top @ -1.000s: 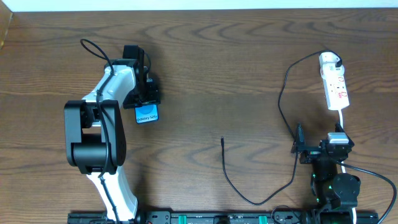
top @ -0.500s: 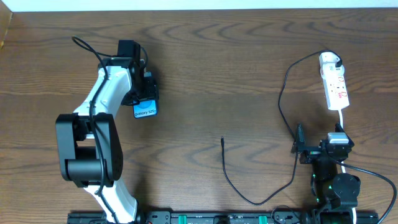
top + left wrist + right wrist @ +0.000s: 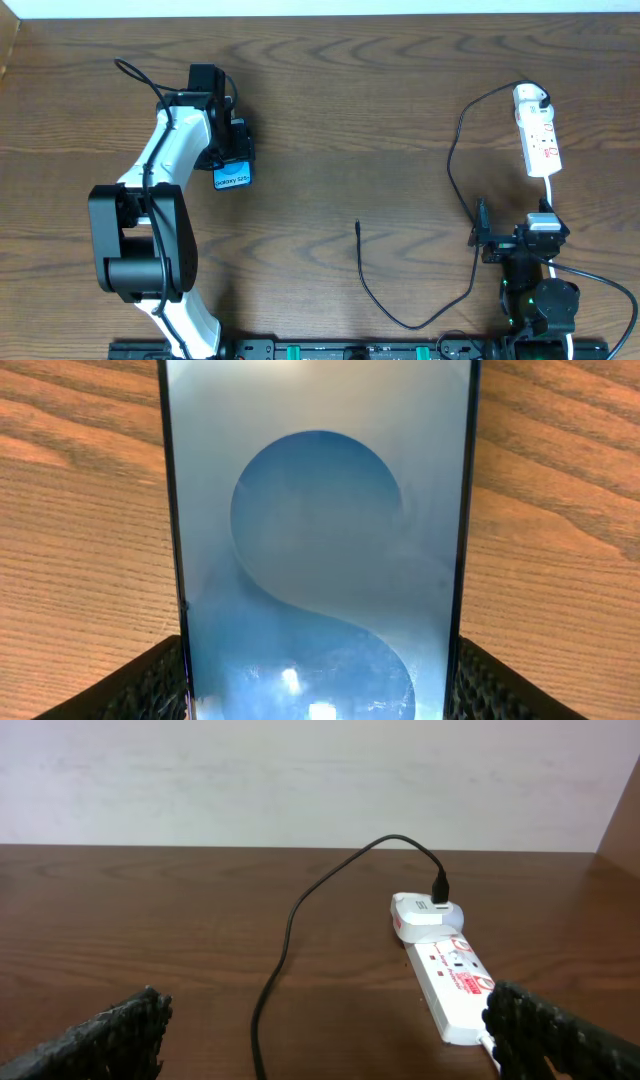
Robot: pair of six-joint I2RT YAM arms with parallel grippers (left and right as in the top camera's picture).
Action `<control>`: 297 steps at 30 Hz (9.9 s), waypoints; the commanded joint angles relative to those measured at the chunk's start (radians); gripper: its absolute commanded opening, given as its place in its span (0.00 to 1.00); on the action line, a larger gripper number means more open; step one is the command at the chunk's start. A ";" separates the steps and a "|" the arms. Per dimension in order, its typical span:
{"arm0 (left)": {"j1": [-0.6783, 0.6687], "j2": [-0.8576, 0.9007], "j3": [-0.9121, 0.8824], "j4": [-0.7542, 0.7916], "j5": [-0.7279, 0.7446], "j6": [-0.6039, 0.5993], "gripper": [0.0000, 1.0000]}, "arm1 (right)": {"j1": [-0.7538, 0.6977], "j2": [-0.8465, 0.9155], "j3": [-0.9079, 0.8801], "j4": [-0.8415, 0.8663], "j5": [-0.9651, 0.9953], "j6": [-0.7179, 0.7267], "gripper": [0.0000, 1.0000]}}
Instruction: Plug charger to phone and switch on socket
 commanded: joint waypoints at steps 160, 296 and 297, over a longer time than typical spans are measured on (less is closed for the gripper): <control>-0.008 0.170 -0.038 0.065 -0.019 0.051 0.97 | 0.005 -0.007 -0.001 -0.003 0.011 0.011 0.99; -0.052 0.076 -0.050 0.052 -0.066 0.066 0.27 | 0.005 -0.007 -0.001 -0.003 0.011 0.011 0.99; -0.052 0.069 -0.050 0.052 -0.066 0.066 0.26 | 0.005 -0.007 -0.001 -0.003 0.011 0.011 0.99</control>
